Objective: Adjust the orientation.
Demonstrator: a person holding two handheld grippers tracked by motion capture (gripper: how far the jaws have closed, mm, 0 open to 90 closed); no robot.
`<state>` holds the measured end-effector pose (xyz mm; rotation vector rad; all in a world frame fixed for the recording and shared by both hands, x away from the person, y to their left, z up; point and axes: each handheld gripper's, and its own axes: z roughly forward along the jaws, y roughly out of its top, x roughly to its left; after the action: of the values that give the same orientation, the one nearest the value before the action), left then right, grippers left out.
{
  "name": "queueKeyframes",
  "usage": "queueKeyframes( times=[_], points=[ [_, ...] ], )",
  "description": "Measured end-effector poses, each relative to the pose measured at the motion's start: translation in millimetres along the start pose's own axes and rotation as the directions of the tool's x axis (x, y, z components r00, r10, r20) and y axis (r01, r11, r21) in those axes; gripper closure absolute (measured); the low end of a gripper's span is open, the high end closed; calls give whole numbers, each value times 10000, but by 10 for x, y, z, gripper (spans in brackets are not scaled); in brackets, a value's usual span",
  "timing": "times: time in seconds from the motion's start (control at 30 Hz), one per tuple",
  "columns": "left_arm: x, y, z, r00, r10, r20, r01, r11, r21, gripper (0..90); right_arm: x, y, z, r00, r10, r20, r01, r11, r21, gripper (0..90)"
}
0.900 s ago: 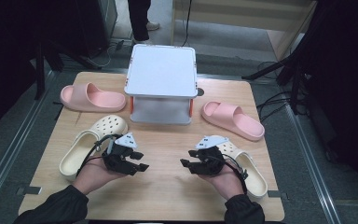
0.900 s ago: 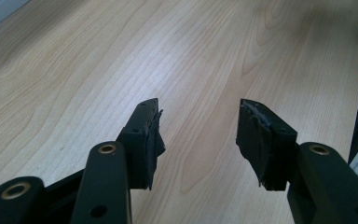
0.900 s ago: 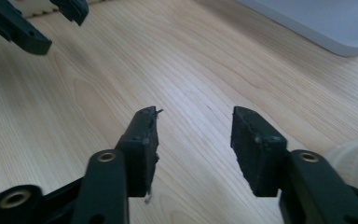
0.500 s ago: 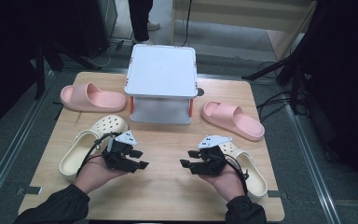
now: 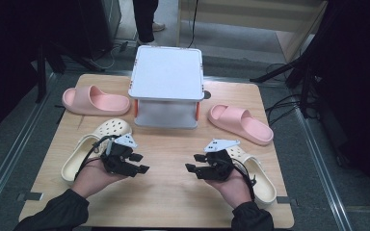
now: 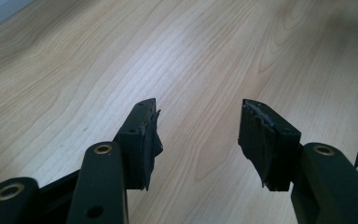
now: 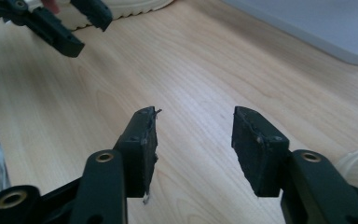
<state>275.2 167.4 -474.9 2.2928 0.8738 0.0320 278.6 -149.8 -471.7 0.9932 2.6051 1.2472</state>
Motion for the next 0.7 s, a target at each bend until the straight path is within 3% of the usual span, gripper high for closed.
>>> queueKeyframes(
  times=[0.2, 0.47, 0.7],
  points=[
    [18, -36, -72, 10000, -61, 13, 61, 10000, -7, 466, -12, 29, 20, 9998, 92, -169, -92, 10000, -29, 518],
    [68, -110, -185, 9996, -267, -79, 267, 9996, -45, 455, 9, 65, 87, 9997, -136, -191, 137, 9999, 77, 489],
    [105, -155, -263, 9990, -374, -239, 374, 9993, -21, 453, 33, 72, 137, 9991, -270, -327, 284, 9986, 442, 491]
  ],
)
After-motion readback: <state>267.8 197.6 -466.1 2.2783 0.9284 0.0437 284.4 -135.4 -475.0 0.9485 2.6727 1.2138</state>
